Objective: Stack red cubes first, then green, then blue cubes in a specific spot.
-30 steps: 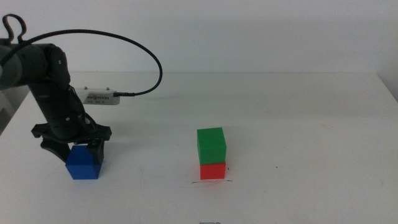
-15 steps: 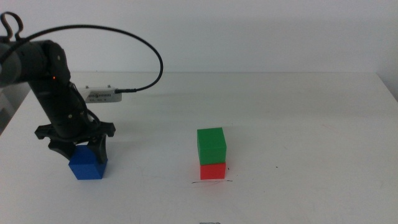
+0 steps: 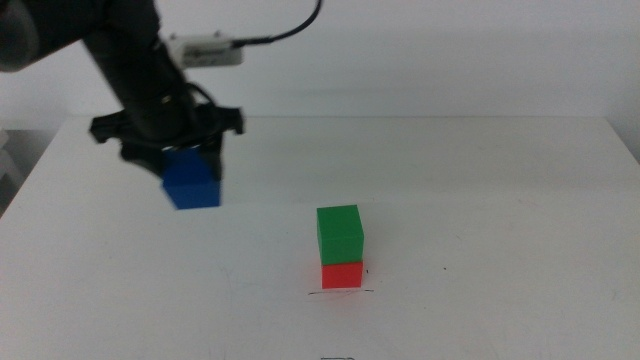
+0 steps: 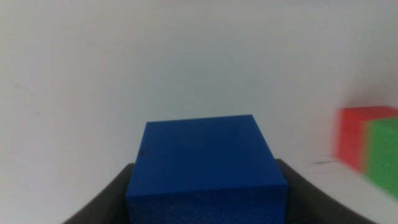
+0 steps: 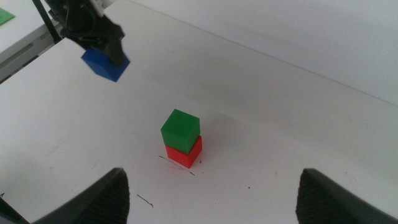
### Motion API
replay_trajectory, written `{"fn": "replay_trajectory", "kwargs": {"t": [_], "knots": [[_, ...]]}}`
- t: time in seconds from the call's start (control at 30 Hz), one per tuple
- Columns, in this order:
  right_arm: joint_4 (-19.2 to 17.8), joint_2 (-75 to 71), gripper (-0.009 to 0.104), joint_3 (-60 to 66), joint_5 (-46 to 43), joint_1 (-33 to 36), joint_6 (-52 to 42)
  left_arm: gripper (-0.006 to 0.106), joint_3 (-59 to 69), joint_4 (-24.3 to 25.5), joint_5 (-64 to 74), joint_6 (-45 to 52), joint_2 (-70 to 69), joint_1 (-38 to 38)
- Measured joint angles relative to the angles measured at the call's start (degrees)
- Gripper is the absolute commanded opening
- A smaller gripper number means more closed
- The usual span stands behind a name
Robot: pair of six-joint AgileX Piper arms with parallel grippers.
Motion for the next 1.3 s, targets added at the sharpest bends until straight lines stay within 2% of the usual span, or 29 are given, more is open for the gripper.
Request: {"fn": "replay_trajectory", "kwargs": {"t": [0.2,0.53,1.3], "knots": [[0.0,0.0,0.087,0.0,0.0,0.0,0.0,-0.001,-6.36,0.49,0.41,-8.39,0.94,-8.62],[0.0,0.0,0.087,0.0,0.0,0.0,0.0,-0.001,-14.14,0.15,0.47,-13.01,9.19,-19.56],[0.0,0.0,0.087,0.0,0.0,0.0,0.0,-0.001,-14.64,-0.95,0.48,-14.81,12.85,-20.39]]}}
